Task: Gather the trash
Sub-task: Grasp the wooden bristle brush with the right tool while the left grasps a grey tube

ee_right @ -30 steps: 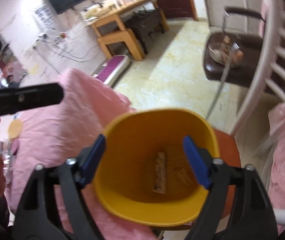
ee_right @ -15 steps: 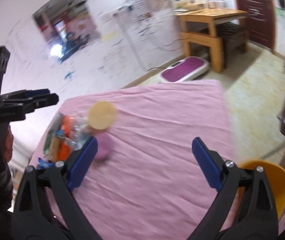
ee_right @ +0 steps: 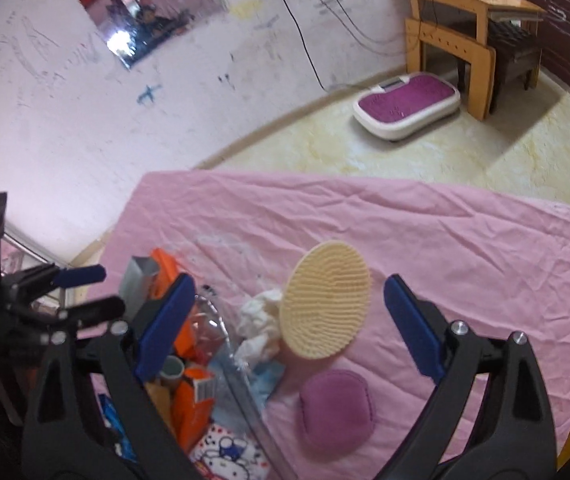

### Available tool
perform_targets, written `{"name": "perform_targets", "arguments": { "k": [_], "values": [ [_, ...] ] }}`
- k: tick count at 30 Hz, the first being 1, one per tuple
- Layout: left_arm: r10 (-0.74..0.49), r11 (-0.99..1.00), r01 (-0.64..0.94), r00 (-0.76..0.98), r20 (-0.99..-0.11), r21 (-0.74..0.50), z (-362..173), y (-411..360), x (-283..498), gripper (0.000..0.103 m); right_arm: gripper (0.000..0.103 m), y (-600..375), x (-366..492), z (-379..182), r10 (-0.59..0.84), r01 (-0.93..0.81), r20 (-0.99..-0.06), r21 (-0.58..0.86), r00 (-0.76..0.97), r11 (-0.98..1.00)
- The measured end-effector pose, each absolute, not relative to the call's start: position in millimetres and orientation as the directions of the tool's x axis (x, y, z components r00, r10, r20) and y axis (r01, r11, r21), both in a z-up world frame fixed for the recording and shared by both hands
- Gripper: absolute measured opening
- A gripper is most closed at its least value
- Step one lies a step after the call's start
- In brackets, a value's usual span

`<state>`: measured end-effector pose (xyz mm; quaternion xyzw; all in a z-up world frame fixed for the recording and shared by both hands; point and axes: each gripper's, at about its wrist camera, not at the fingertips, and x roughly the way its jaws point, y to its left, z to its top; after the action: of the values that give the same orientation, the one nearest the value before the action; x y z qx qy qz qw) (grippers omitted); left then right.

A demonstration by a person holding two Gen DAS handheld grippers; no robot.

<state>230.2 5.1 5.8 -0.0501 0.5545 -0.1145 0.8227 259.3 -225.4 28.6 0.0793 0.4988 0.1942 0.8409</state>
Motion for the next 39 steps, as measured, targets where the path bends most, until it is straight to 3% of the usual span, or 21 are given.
{"name": "perform_targets", "arguments": {
  "k": [4, 7, 9, 12, 13, 14, 15, 16, 22, 27, 39],
  "values": [
    [-0.292, 0.955, 0.159, 0.343, -0.893, -0.252, -7.9, -2.9, 226.7, 0.073, 0.092, -216.3, 267.8, 20.5, 0.347, -0.211, -0.845, 0.283, 0.407, 0.936],
    [-0.314, 0.948, 0.172, 0.336, -0.888, -0.269, -15.6, -5.9, 229.1, 0.063, 0.092, -209.5, 272.2, 14.0, 0.302, -0.202, -0.869, 0.239, 0.393, 0.95],
    [-0.32, 0.945, 0.179, 0.33, -0.888, -0.274, -21.0, -6.6, 227.7, 0.053, 0.092, -204.7, 275.7, 9.8, 0.277, -0.192, -0.88, 0.217, 0.385, 0.957],
    [-0.319, 0.944, 0.188, 0.327, -0.889, -0.27, -26.4, -3.5, 224.7, 0.03, 0.092, -207.1, 276.5, 4.4, 0.265, -0.179, -0.881, 0.21, 0.392, 0.961],
    [-0.324, 0.943, 0.19, 0.323, -0.889, -0.274, -27.8, -2.0, 223.9, 0.028, 0.089, -208.9, 275.1, 1.6, 0.268, -0.179, -0.88, 0.212, 0.392, 0.961],
    [-0.326, 0.942, 0.189, 0.322, -0.889, -0.277, -28.4, 0.0, 224.4, 0.025, 0.073, -212.0, 275.0, 0.7, 0.271, -0.175, -0.875, 0.218, 0.4, 0.96],
    [-0.327, 0.942, 0.184, 0.326, -0.887, -0.28, -28.8, 3.1, 223.8, 0.025, 0.061, -215.1, 273.8, -0.7, 0.273, -0.172, -0.873, 0.221, 0.405, 0.96],
    [-0.332, 0.941, 0.18, 0.327, -0.885, -0.286, -29.2, 5.7, 223.9, 0.025, 0.042, -218.2, 274.4, -3.9, 0.278, -0.169, -0.874, 0.229, 0.399, 0.959],
    [-0.345, 0.937, 0.165, 0.329, -0.879, -0.307, -30.3, 13.7, 221.1, 0.024, 0.022, -228.0, 263.7, -0.6, 0.284, -0.18, -0.857, 0.226, 0.43, 0.957],
    [-0.342, 0.938, 0.169, 0.339, -0.876, -0.301, -28.7, 12.4, 217.0, 0.011, 0.014, -245.3, 255.7, 7.5, 0.309, -0.17, -0.832, 0.258, 0.461, 0.951],
    [-0.345, 0.939, 0.137, 0.406, -0.847, -0.316, 6.7, 28.2, 213.7, 0.009, 0.01, -291.2, 239.9, 12.6, 0.4, -0.156, -0.763, 0.375, 0.507, 0.914]
  ]
}}
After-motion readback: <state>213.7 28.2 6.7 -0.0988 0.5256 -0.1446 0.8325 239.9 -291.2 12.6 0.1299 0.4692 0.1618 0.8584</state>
